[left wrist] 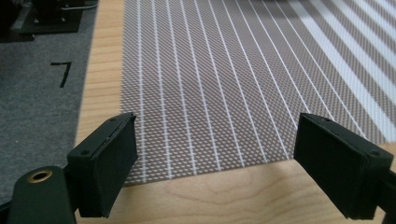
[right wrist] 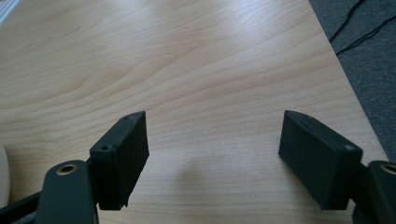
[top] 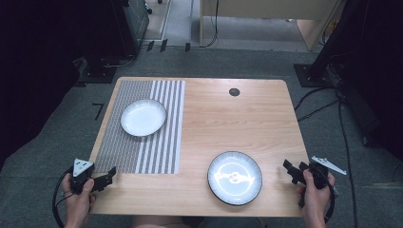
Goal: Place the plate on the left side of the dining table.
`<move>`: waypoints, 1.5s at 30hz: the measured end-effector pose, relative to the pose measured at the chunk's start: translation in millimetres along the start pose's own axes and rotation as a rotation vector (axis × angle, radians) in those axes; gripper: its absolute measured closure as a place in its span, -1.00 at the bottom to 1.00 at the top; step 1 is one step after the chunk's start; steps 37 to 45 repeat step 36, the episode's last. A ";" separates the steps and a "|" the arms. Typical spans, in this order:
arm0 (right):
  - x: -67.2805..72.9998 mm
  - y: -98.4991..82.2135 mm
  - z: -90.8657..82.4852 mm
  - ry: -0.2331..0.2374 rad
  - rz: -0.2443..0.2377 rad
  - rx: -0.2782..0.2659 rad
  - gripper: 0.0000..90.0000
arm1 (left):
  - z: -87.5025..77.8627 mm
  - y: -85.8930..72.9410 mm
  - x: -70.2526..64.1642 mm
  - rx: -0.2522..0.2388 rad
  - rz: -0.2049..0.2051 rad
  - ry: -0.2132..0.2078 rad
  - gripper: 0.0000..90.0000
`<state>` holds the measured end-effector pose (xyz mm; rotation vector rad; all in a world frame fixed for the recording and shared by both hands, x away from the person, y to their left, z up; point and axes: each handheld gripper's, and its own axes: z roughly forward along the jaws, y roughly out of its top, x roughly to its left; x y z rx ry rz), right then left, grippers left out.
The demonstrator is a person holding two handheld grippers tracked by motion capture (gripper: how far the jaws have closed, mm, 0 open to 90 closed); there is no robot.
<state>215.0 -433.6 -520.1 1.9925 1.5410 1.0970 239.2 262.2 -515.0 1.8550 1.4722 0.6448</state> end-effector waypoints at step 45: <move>31.6 -10.3 13.9 -0.194 -0.257 0.045 -0.76 | 3.7 -0.9 -4.7 0.037 0.044 -0.015 -0.72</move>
